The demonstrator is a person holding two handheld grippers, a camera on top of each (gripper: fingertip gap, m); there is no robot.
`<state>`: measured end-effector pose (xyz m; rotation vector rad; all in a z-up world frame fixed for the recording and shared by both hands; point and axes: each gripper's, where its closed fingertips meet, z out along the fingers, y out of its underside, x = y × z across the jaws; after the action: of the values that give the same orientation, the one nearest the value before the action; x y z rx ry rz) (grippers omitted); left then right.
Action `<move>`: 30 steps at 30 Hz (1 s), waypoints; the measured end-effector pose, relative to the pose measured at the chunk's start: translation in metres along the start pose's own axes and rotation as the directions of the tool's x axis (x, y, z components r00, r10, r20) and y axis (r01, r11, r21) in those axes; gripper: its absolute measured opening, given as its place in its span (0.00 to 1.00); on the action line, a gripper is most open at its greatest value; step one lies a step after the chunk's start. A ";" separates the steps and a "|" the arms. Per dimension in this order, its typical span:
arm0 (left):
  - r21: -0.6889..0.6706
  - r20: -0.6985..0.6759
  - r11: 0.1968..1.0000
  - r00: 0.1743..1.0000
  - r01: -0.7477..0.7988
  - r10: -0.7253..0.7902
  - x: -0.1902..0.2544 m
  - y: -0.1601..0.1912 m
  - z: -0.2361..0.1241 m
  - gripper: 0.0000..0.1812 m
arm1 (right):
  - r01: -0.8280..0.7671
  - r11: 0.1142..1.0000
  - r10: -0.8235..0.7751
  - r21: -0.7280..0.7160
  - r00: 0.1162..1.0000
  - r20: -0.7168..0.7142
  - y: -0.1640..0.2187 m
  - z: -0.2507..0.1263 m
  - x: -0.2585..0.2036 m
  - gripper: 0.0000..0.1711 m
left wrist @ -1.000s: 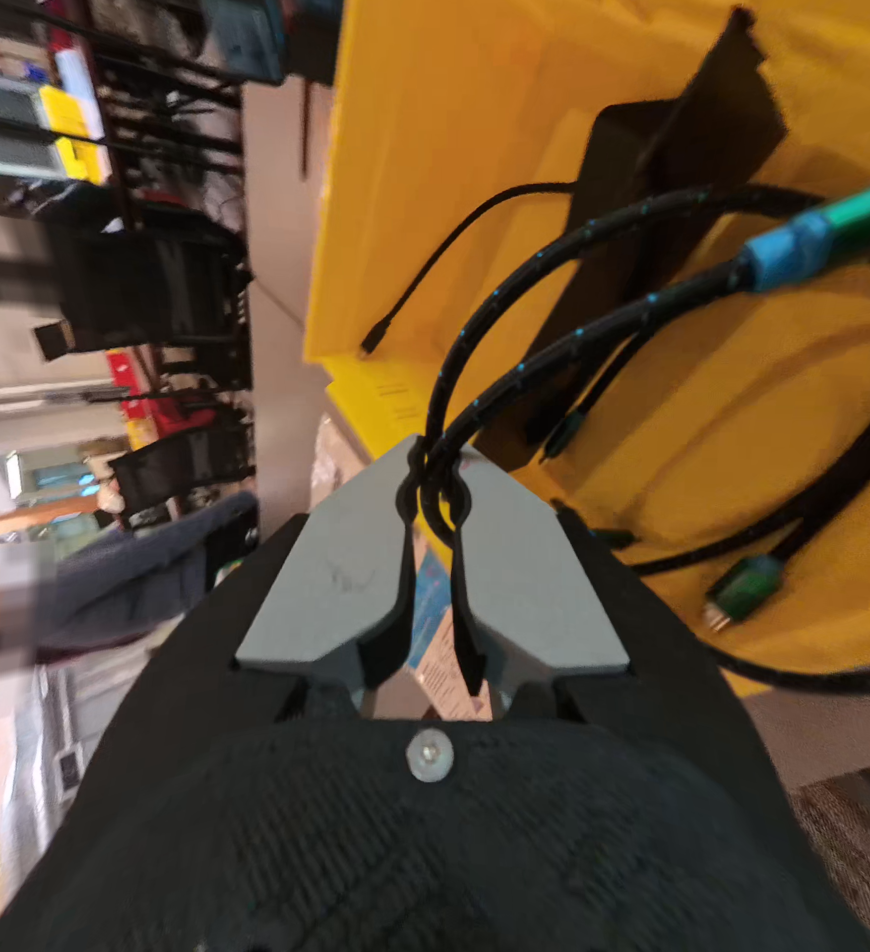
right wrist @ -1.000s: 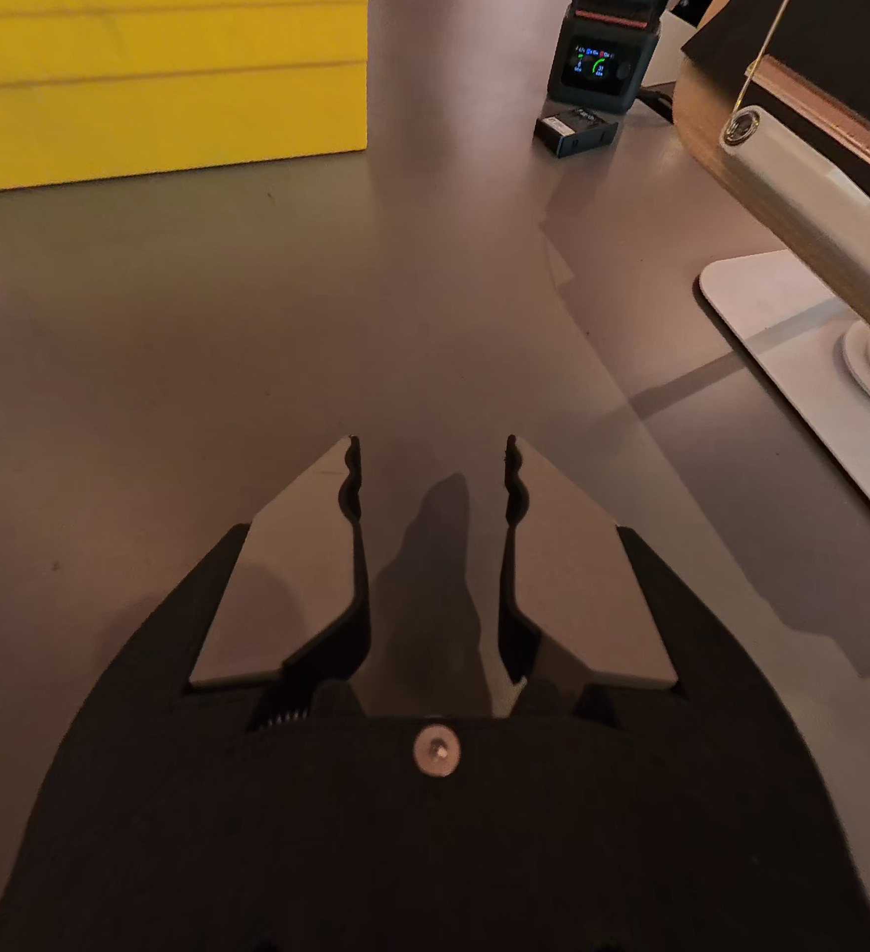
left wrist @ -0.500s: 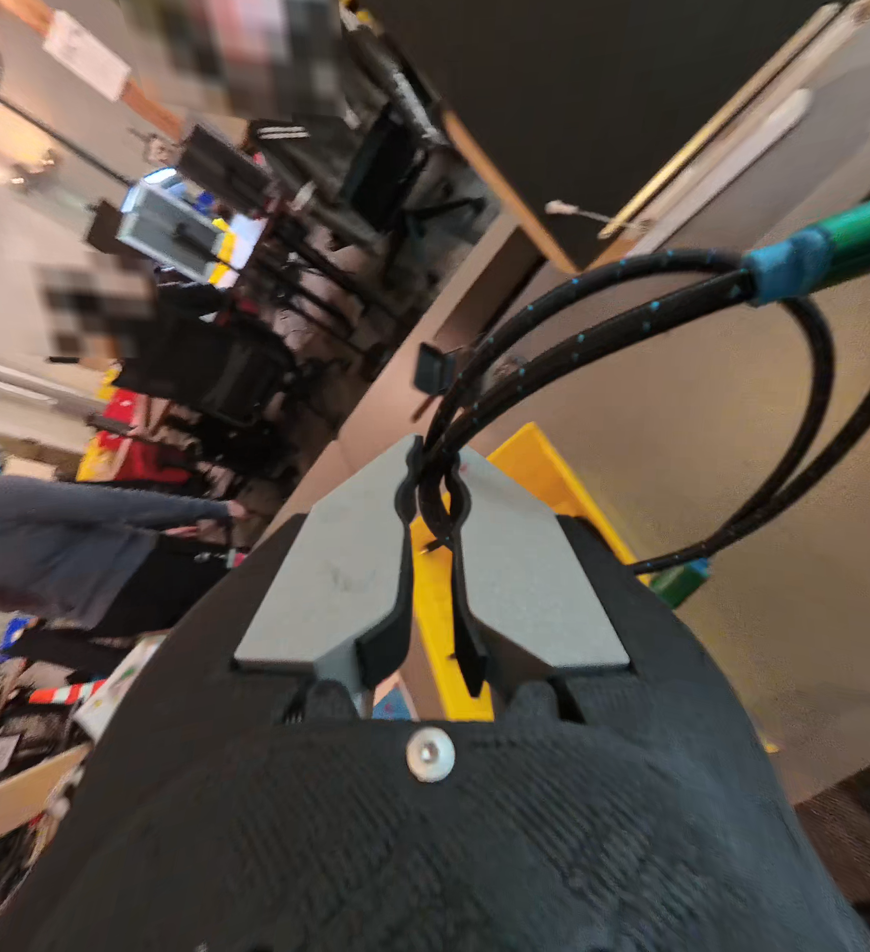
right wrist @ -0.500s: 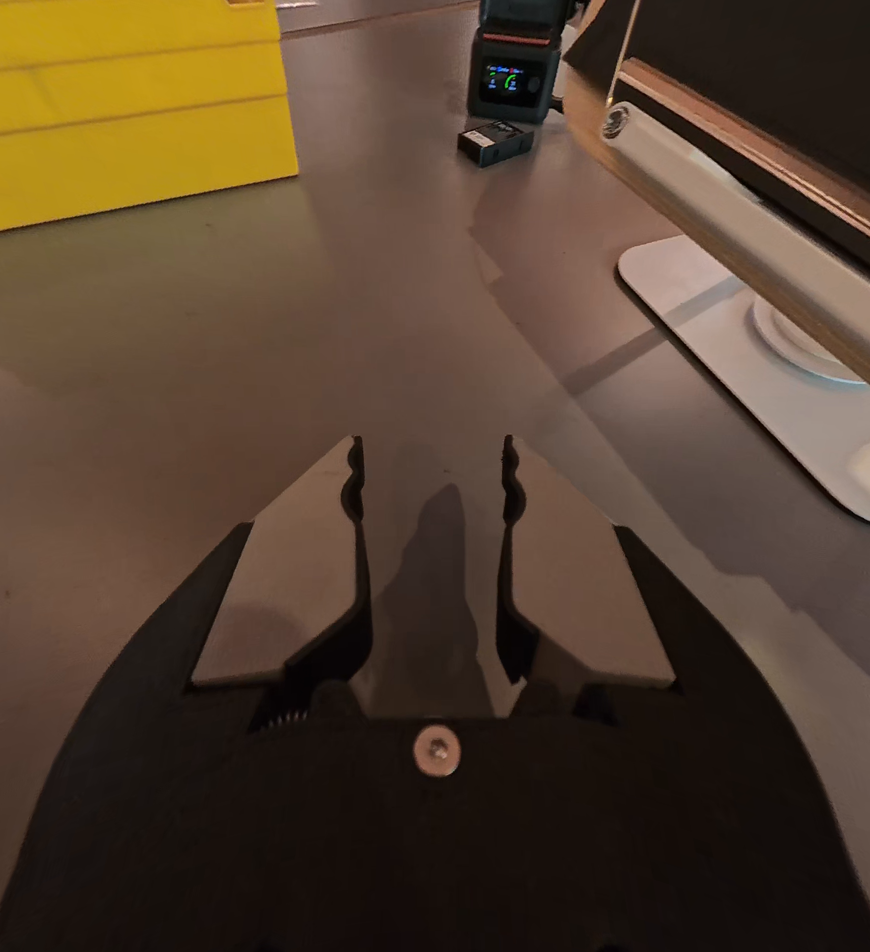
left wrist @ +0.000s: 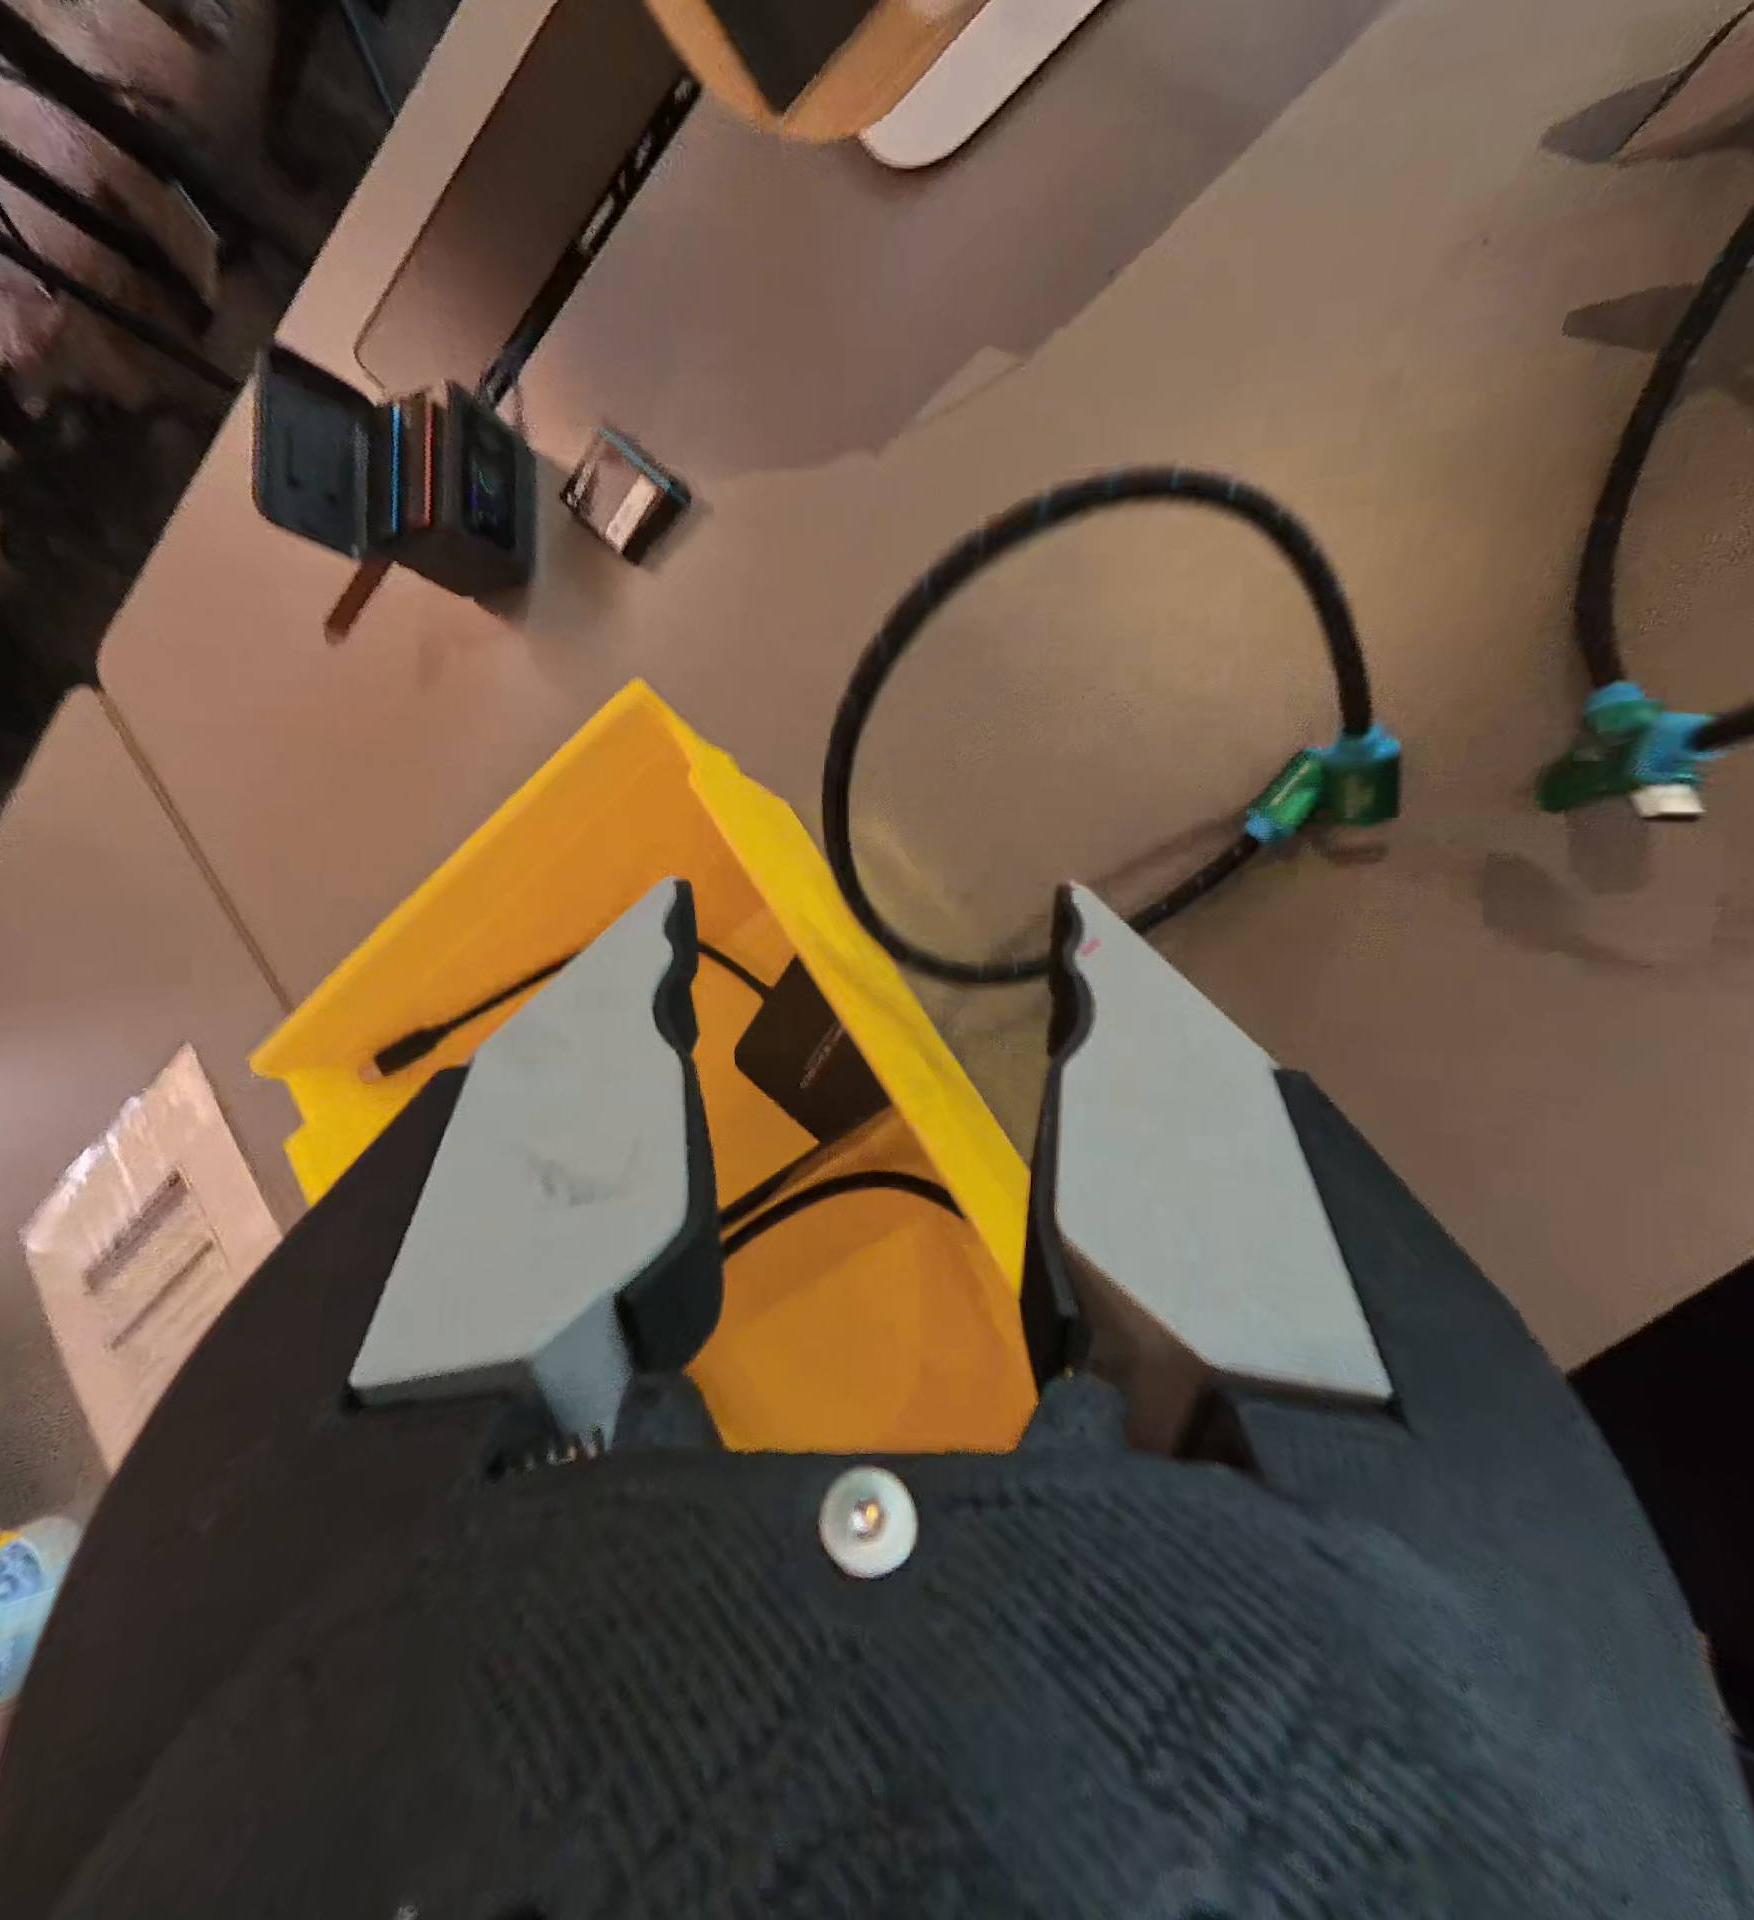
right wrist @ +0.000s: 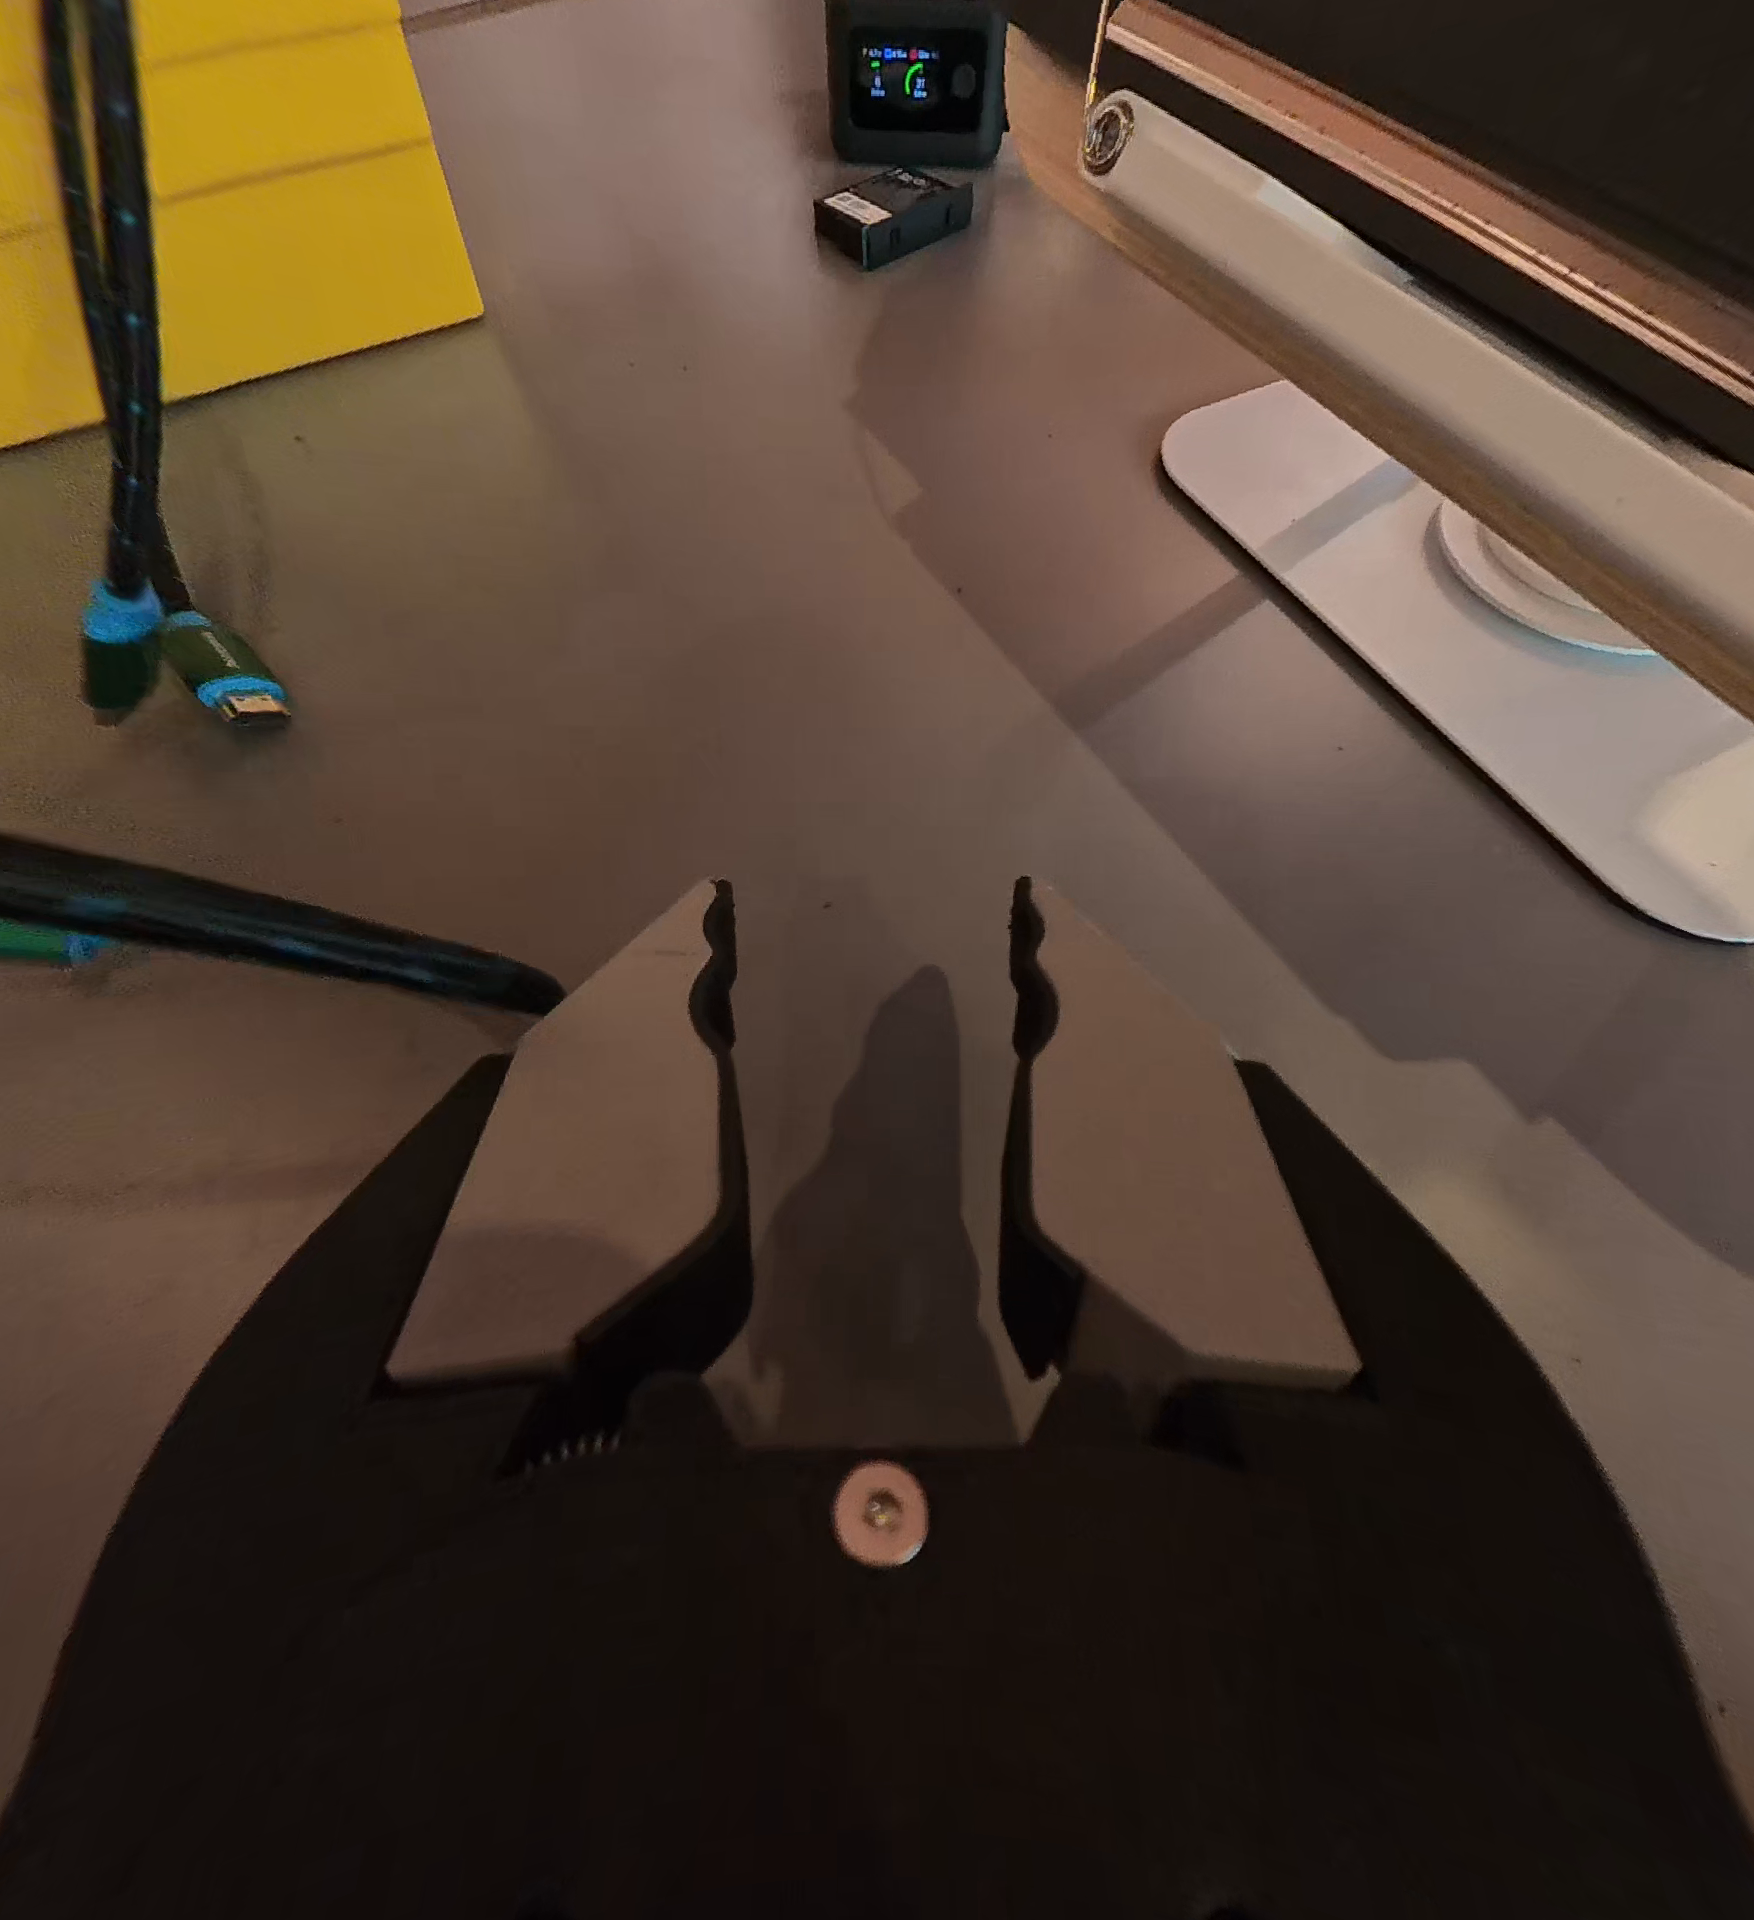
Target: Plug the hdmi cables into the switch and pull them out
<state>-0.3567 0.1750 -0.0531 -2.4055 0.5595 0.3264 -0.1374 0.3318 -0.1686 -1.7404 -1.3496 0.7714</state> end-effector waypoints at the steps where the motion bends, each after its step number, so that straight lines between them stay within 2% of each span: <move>1: -0.007 0.006 1.000 1.000 0.020 -0.020 -0.008 0.008 -0.001 0.38 | 0.005 1.000 -0.005 0.003 1.000 -0.018 -0.001 0.000 0.002 0.30; 4: 0.025 0.046 0.997 0.996 0.078 -0.079 -0.035 0.028 -0.006 0.41 | 0.010 1.000 -0.010 0.000 0.996 -0.090 -0.001 -0.004 0.012 0.32; 8: 0.111 0.027 0.979 0.984 0.170 -0.174 -0.066 0.046 -0.010 0.39 | -0.032 0.999 0.034 0.029 0.996 -0.083 -0.004 -0.009 0.010 0.32; 12: 0.102 0.039 0.982 0.986 0.157 -0.162 -0.099 0.070 0.004 0.39 | -0.065 0.997 0.065 0.034 0.998 -0.001 -0.003 -0.006 -0.011 0.32; 15: 0.079 0.023 0.989 0.992 0.125 -0.127 -0.113 0.084 0.025 0.39 | 0.005 1.000 -0.006 -0.006 0.999 -0.049 0.001 0.000 -0.013 0.32; 18: 0.058 -0.011 0.996 0.997 0.072 -0.071 -0.119 0.095 0.047 0.38 | 0.080 0.997 -0.079 0.007 0.992 -0.099 -0.004 0.002 -0.008 0.29; 22: 0.050 -0.040 0.997 0.998 0.050 -0.048 -0.130 0.104 0.067 0.36 | 0.060 0.998 -0.060 0.010 0.996 -0.064 -0.006 0.007 -0.004 0.30; 27: 0.053 -0.135 0.999 0.991 0.014 -0.006 -0.115 0.100 0.077 0.35 | 0.048 0.998 -0.048 0.043 0.999 -0.014 -0.011 0.008 -0.004 0.26; 30: 0.038 -0.197 0.999 0.980 -0.033 0.040 -0.101 0.092 0.085 0.33 | 0.037 0.998 -0.037 0.050 0.999 0.001 -0.012 0.008 -0.005 0.29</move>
<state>-0.4958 0.1960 -0.1305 -2.4113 0.6936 0.0918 -0.1508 0.3303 -0.1626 -1.6715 -1.3490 0.7793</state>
